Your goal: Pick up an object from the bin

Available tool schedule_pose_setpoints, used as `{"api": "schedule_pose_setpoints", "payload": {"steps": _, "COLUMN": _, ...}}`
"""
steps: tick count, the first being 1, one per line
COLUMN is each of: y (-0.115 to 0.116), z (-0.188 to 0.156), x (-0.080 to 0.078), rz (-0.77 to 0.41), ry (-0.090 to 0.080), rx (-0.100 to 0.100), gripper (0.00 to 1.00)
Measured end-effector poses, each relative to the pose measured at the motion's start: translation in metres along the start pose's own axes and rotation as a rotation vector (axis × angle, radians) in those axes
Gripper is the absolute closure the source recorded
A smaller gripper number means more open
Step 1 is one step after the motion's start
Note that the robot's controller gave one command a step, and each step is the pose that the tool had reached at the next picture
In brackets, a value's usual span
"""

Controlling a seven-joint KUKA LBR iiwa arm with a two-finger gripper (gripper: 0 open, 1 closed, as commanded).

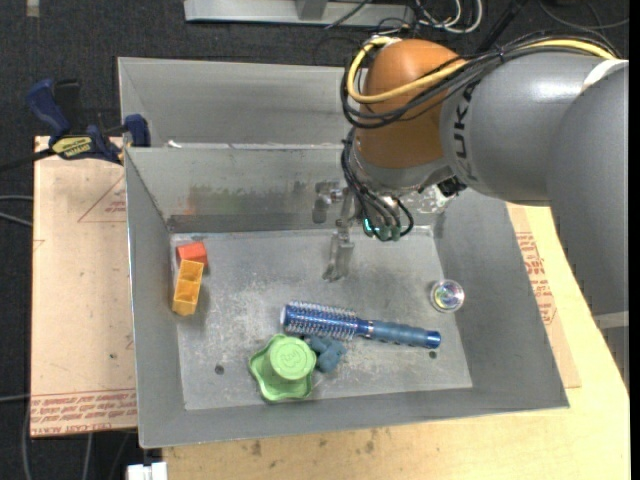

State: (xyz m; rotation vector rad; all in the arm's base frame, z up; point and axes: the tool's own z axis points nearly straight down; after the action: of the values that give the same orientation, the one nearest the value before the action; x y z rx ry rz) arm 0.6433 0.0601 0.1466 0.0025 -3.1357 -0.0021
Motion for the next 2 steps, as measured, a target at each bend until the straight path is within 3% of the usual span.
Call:
{"api": "schedule_pose_setpoints", "payload": {"steps": 1, "y": -0.003, "z": 0.077, "x": 0.09, "rz": -0.116, "ry": 0.0, "rx": 0.0, "gripper": 0.0}}
{"api": "schedule_pose_setpoints", "payload": {"steps": 2, "y": 0.001, "z": 0.045, "x": 0.101, "rz": -0.121, "ry": -0.009, "rx": 0.0, "gripper": 0.0}}
